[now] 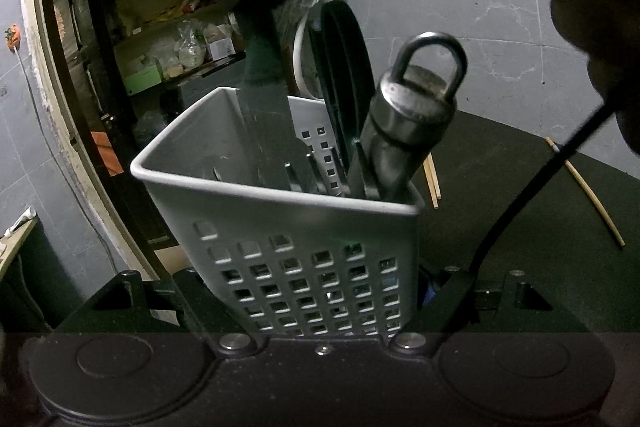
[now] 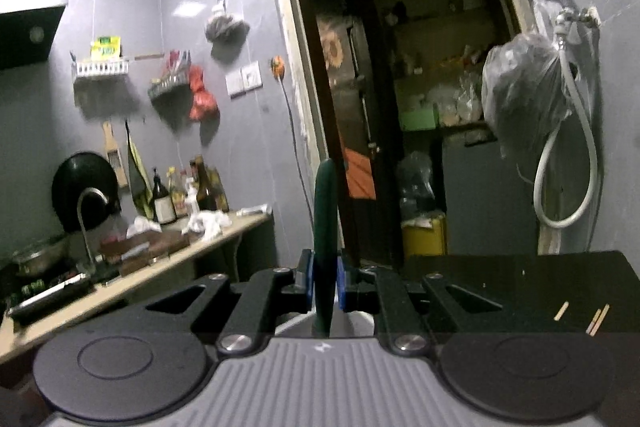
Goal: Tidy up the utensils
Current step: 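Lower the knife blade-first into the caddy and open the right gripper, then withdraw the right gripper from the caddy toward the chopsticks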
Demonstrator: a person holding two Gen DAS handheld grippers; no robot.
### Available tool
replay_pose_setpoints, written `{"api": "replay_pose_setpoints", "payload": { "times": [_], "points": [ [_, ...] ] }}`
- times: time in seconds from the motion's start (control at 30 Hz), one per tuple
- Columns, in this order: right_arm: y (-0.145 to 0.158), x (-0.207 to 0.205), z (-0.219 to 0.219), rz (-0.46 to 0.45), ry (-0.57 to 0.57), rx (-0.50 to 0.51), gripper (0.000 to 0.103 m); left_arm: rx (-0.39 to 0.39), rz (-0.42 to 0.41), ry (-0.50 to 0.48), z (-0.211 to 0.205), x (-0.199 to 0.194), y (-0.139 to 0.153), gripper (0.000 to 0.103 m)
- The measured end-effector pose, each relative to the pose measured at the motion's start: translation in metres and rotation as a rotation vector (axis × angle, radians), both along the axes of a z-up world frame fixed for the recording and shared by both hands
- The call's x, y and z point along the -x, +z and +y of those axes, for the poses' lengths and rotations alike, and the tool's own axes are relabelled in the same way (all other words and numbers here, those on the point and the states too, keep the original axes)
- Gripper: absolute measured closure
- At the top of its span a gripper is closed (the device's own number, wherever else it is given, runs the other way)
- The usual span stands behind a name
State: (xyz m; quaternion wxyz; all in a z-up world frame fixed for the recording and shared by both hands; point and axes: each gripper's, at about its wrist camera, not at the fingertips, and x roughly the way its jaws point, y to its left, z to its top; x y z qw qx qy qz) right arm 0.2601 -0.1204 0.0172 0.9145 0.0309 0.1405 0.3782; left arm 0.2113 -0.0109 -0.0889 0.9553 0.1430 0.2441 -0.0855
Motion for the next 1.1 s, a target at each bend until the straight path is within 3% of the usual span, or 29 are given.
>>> {"api": "replay_pose_setpoints", "payload": {
  "times": [0.2, 0.33, 0.4, 0.47, 0.6, 0.67, 0.87, 1.1],
  "points": [
    [-0.008, 0.006, 0.005, 0.014, 0.018, 0.047, 0.086, -0.001, 0.000, -0.003, -0.001, 0.001, 0.001, 0.021],
    [-0.005, 0.011, 0.005, 0.000, 0.022, 0.061, 0.063, -0.002, -0.001, -0.007, -0.002, 0.000, 0.002, 0.021],
    [-0.002, 0.015, 0.002, -0.021, 0.018, 0.052, 0.044, 0.000, 0.000, -0.008, 0.000, -0.001, 0.003, 0.021],
    [0.003, 0.020, -0.003, -0.053, 0.003, 0.034, 0.037, 0.000, -0.001, -0.010, 0.000, -0.001, 0.002, 0.021],
    [0.010, 0.024, -0.019, -0.097, -0.084, 0.022, 0.009, -0.001, 0.000, -0.017, 0.003, -0.002, 0.002, 0.021],
    [0.011, 0.022, -0.031, -0.091, -0.139, 0.014, 0.002, -0.001, 0.002, -0.020, 0.003, -0.002, 0.002, 0.021],
    [-0.013, 0.015, -0.074, 0.015, -0.349, 0.067, 0.000, -0.002, 0.007, -0.028, 0.004, -0.004, 0.002, 0.020],
    [-0.069, 0.001, -0.122, 0.311, -0.622, 0.196, 0.000, -0.007, 0.013, -0.028, 0.005, -0.006, 0.003, 0.019]
  ]
}}
